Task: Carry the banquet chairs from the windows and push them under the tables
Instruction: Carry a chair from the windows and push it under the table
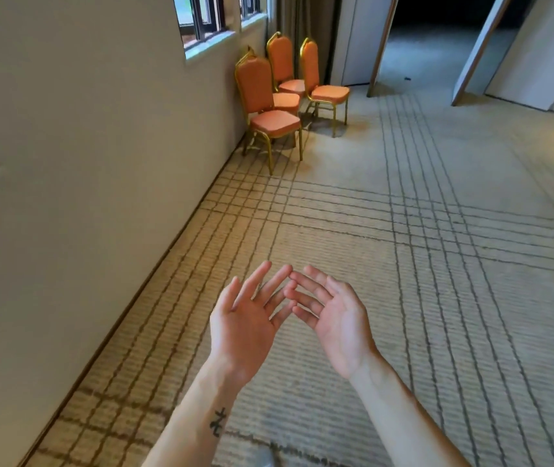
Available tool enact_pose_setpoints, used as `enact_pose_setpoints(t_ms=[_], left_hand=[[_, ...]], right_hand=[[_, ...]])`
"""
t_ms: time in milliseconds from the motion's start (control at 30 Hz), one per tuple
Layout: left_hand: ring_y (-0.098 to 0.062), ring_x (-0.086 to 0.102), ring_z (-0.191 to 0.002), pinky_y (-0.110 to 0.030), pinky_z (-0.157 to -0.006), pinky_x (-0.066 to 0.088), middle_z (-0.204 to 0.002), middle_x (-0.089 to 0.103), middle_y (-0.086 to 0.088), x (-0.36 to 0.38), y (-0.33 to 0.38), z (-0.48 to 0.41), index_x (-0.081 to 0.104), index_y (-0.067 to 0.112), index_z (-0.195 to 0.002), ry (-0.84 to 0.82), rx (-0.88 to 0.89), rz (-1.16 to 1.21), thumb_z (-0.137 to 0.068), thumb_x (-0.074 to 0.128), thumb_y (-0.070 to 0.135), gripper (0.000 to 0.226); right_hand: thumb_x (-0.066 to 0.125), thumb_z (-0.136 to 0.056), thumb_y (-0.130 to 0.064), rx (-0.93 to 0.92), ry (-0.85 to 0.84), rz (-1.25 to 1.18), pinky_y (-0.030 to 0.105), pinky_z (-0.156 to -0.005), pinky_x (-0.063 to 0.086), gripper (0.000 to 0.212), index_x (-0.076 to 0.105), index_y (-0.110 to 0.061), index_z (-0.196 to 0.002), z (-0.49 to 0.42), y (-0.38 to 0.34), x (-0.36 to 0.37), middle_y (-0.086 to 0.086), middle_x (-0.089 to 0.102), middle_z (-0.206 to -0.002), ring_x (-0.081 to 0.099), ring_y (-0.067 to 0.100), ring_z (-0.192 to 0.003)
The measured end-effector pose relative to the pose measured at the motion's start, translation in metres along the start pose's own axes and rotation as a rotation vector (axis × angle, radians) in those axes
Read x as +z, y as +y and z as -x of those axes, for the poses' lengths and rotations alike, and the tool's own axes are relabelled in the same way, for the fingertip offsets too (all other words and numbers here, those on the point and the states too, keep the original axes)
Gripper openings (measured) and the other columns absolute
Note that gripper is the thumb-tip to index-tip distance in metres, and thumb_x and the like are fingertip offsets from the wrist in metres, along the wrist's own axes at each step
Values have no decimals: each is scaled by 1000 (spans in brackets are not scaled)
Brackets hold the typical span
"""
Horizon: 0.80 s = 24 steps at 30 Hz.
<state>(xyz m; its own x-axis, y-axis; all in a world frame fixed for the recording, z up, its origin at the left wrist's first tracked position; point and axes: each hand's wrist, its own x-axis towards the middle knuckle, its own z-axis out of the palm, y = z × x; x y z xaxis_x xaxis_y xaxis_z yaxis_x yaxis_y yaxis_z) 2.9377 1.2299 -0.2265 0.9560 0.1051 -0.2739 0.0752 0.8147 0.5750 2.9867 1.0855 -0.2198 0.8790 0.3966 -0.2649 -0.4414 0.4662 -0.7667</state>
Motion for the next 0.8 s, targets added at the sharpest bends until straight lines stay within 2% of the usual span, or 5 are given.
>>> enact_pose_setpoints(t_ms=[267,300,533,700,800], left_hand=[[-37,50,-139,-51,-118,34,-145,59,-17,14,67,-152,48,12,-149,-42,-29,-24,-106,29,45,57],[-36,51,-139,-52,-119,34,-145,59,-17,14,76,-195,48,12,-149,-39,-45,-30,-106,29,45,57],[-37,51,-139,-52,-120,33,-145,58,-18,32,115,-375,48,11,-148,-1,-19,-30,-107,29,44,57],[-37,52,-137,-50,-115,37,-145,58,-20,50,160,-497,46,10,-149,24,24,17,-107,28,44,57],[-38,51,-138,-52,-119,32,-146,57,-21,56,189,-558,45,11,-149,38,35,43,-108,27,44,56]], right_hand=[[39,-104,-33,-23,33,-30,44,-101,46,47,57,-6,-138,-154,-42,22,15,68,-131,61,36,-125],[40,-103,-33,-17,38,-40,45,-102,45,47,57,-6,-138,-196,-49,20,15,68,-131,61,36,-125],[43,-100,-34,-11,22,-28,44,-99,46,48,57,-6,-137,-382,-100,9,17,68,-130,65,33,-117],[38,-104,-31,26,-15,-49,44,-97,47,47,55,-4,-137,-514,-142,22,18,68,-131,65,33,-115],[37,-104,-31,48,-35,-50,41,-93,48,46,54,-4,-138,-580,-166,35,19,68,-129,66,31,-111]])
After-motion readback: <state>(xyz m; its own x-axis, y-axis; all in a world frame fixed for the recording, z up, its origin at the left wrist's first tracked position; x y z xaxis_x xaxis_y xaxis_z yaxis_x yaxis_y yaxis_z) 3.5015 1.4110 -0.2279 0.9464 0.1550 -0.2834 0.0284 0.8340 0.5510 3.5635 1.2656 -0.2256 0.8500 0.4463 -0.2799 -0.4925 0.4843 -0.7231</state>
